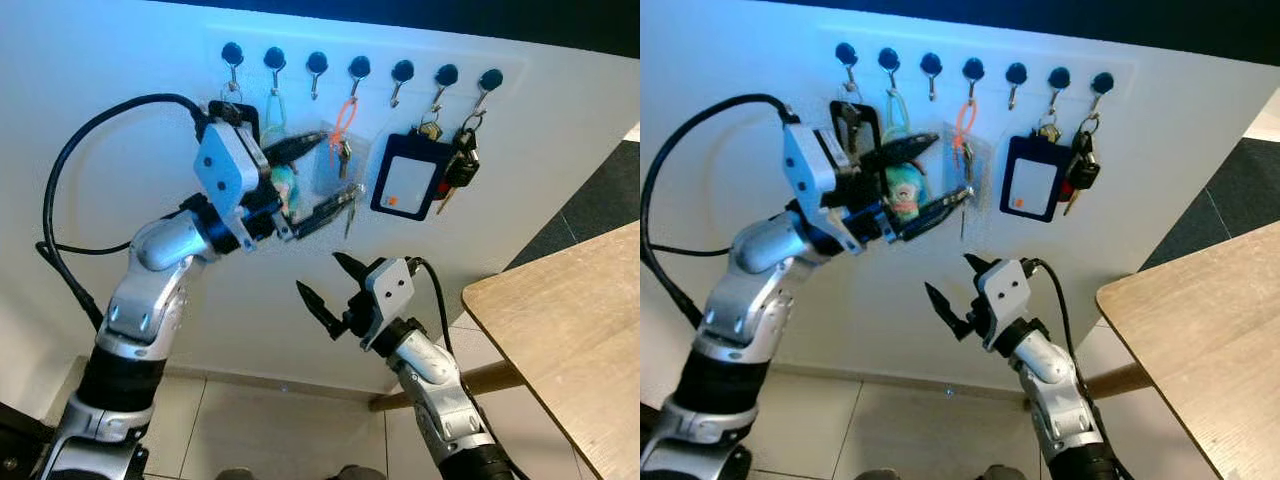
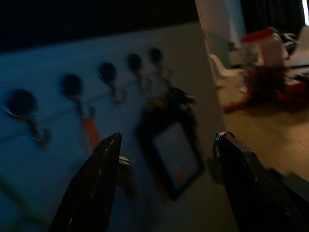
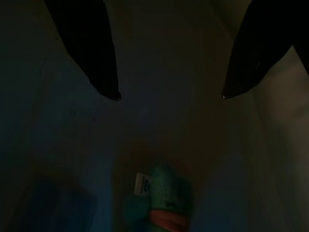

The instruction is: Hang keys on a hook

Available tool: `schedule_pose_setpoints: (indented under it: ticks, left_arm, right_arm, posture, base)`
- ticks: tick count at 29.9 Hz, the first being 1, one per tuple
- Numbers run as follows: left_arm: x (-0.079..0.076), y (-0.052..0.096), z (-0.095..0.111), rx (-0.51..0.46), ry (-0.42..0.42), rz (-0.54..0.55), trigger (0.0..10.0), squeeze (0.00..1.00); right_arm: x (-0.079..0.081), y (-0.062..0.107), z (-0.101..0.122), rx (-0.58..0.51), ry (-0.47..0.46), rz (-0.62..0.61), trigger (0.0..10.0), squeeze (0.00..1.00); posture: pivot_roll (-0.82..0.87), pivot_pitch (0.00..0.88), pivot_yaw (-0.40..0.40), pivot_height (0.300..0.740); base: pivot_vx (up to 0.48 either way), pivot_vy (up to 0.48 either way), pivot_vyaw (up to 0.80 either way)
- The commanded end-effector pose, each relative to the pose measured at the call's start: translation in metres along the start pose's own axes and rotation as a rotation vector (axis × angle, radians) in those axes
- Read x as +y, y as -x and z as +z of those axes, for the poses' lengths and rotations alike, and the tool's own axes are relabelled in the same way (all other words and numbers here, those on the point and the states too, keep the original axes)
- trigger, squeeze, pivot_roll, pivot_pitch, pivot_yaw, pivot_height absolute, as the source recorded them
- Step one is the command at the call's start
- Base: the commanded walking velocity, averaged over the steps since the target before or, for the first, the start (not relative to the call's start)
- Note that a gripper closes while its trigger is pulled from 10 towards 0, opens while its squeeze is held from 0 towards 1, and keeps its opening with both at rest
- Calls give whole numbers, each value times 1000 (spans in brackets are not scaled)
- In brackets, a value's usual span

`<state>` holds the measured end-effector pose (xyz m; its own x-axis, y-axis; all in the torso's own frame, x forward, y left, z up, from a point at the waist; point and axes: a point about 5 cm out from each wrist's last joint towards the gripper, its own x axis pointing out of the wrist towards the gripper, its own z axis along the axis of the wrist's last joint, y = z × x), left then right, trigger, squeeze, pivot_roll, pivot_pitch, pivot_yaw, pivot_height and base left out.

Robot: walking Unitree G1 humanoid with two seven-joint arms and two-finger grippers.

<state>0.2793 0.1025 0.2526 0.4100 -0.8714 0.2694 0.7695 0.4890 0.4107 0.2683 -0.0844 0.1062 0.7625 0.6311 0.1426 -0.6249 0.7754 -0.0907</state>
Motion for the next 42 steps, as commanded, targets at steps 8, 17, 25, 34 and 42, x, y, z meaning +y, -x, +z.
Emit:
schedule_pose_setpoints:
  ticks: [8, 17, 25, 34, 42]
  left_arm:
    - [-10, 4, -7, 63, 18, -72, 4706, 0]
    - [-11, 5, -10, 81, 32, -79, 0, 0]
    - [-16, 13, -23, 197, 11, -142, 0, 0]
    - [-29, 51, -74, 695, -51, -347, 0, 0]
    - [-29, 97, -101, 1112, 4, -378, 353, 0]
  right_arm:
    - [1, 3, -4, 10, -5, 6, 10000, 0]
    - [1, 4, -5, 13, -5, 4, 10000, 0]
    - [1, 3, -5, 14, -6, 4, 10000, 0]
    - [2, 3, -7, 22, -7, 9, 10000, 0]
    - [2, 4, -8, 32, -1, 9, 10000, 0]
  posture:
    - [87, 50, -66, 740]
    - [86, 47, -65, 740]
    - [91, 56, -68, 740]
    - [93, 60, -67, 740]
    - [86, 63, -63, 740]
  base:
    - [0, 0, 0]
    - [0, 0, 0]
    - [0, 0, 0]
    - [0, 0, 0]
    - [0, 0, 0]
